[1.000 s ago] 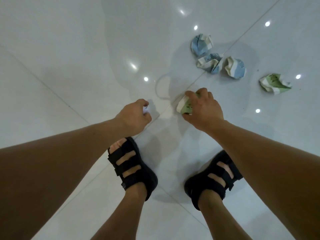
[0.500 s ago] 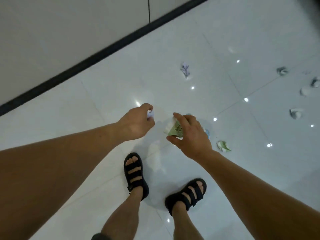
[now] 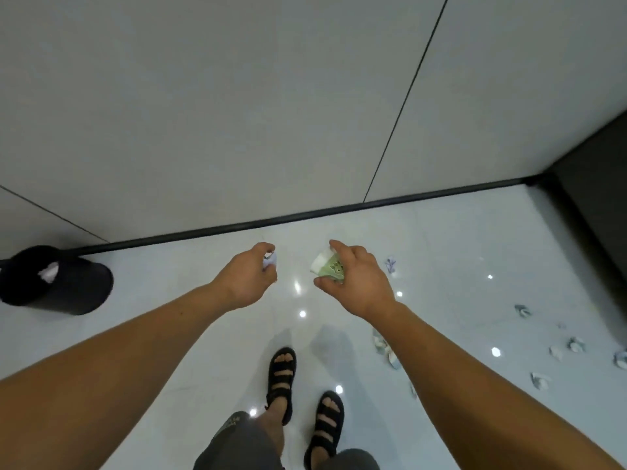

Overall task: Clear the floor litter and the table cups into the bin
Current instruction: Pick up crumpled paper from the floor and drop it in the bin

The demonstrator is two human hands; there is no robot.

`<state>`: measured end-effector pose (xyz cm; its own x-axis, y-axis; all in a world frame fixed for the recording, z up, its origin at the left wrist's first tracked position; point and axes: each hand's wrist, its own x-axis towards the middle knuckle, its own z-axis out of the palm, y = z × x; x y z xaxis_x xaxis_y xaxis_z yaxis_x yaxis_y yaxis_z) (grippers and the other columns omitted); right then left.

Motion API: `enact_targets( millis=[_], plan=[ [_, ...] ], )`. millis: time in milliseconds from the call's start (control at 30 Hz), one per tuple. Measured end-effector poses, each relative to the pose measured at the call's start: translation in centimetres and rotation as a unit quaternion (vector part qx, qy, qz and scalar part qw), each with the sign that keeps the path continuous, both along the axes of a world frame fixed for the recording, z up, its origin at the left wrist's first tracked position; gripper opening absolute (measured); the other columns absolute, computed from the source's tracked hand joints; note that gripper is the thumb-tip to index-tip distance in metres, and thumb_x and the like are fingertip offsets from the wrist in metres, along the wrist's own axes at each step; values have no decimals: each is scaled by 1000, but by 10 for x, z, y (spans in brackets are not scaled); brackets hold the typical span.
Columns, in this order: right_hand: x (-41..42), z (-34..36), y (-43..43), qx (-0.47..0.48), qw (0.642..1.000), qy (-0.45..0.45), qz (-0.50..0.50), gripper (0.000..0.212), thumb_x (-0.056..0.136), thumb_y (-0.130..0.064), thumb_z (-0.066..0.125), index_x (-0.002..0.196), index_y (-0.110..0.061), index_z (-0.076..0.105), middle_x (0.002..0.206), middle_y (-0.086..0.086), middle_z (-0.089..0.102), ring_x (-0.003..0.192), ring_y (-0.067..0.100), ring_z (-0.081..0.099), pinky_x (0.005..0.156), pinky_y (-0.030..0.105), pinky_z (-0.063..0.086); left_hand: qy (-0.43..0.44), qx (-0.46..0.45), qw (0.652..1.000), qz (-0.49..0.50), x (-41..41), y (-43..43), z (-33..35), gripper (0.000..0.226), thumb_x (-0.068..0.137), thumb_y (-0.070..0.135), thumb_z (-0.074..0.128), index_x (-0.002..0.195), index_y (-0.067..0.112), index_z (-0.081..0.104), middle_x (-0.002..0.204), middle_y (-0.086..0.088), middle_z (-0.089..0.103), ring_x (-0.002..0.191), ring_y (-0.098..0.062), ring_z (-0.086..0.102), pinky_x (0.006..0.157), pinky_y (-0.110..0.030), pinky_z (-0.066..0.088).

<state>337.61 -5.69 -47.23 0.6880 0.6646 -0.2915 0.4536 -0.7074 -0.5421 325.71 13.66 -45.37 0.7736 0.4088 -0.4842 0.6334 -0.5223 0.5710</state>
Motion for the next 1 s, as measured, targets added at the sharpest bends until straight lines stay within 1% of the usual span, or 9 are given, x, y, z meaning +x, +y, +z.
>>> enact_targets(
  millis=[100, 200, 267, 433, 567, 667, 767, 900, 1000],
  plan=[
    [-16, 44, 19, 0, 998, -29, 54, 79, 85, -58, 63, 150, -30, 28, 140, 5, 42, 126, 25, 40, 100, 37, 41, -17, 9, 999, 45, -40, 12, 43, 44, 96, 27, 44, 140, 21, 38, 103, 1, 65, 91, -13, 59, 70, -20, 41],
    [-33, 82, 41, -5, 992, -57, 109, 78, 84, -57, 63, 149, -31, 29, 140, 5, 42, 127, 25, 40, 100, 37, 41, -40, 32, 995, 88, -80, 21, 77, 43, 97, 28, 42, 139, 22, 38, 102, 3, 64, 90, -14, 58, 62, -19, 41],
    [-48, 105, 59, -9, 987, -72, 142, 78, 84, -57, 63, 149, -32, 28, 140, 4, 42, 128, 25, 39, 100, 37, 40, -52, 44, 991, 113, -109, 28, 96, 42, 97, 29, 42, 139, 22, 38, 108, 1, 63, 91, -14, 58, 60, -18, 41],
    [-105, 145, 119, -16, 965, -119, 233, 79, 84, -58, 62, 149, -33, 26, 140, 4, 43, 126, 25, 40, 98, 38, 42, -87, 75, 977, 182, -185, 62, 131, 45, 97, 27, 43, 141, 22, 37, 134, -3, 53, 107, -20, 55, 79, -23, 41],
    [-169, 159, 180, -26, 945, -140, 294, 80, 84, -59, 61, 150, -34, 24, 141, 2, 42, 129, 25, 39, 101, 39, 42, -98, 87, 965, 229, -255, 103, 141, 46, 96, 26, 43, 141, 22, 37, 139, -4, 50, 113, -23, 54, 84, -24, 41],
    [-225, 165, 233, -28, 932, -149, 329, 81, 84, -59, 60, 150, -34, 23, 142, 2, 40, 129, 25, 37, 101, 39, 41, -98, 87, 956, 262, -315, 142, 146, 45, 96, 25, 44, 140, 22, 39, 136, -6, 51, 110, -25, 55, 85, -26, 45],
    [-289, 167, 287, -23, 918, -153, 366, 81, 84, -60, 60, 150, -34, 22, 143, 2, 40, 129, 26, 37, 101, 38, 41, -104, 69, 942, 310, -377, 184, 151, 43, 97, 22, 44, 139, 21, 41, 132, -11, 53, 109, -26, 56, 91, -31, 49],
    [-359, 167, 349, -4, 897, -167, 409, 81, 84, -60, 60, 150, -32, 23, 142, 3, 40, 127, 27, 40, 99, 38, 43, -77, 127, 934, 326, -444, 232, 160, 41, 97, 21, 44, 137, 19, 42, 126, -12, 55, 95, -21, 52, 78, -27, 44],
    [-390, 164, 385, -12, 887, -169, 430, 82, 83, -61, 60, 150, -31, 24, 141, 4, 41, 125, 27, 41, 99, 39, 43, -64, 133, 929, 339, -475, 260, 162, 41, 98, 23, 44, 139, 20, 40, 129, -13, 54, 101, -25, 55, 78, -29, 45]
  ],
)
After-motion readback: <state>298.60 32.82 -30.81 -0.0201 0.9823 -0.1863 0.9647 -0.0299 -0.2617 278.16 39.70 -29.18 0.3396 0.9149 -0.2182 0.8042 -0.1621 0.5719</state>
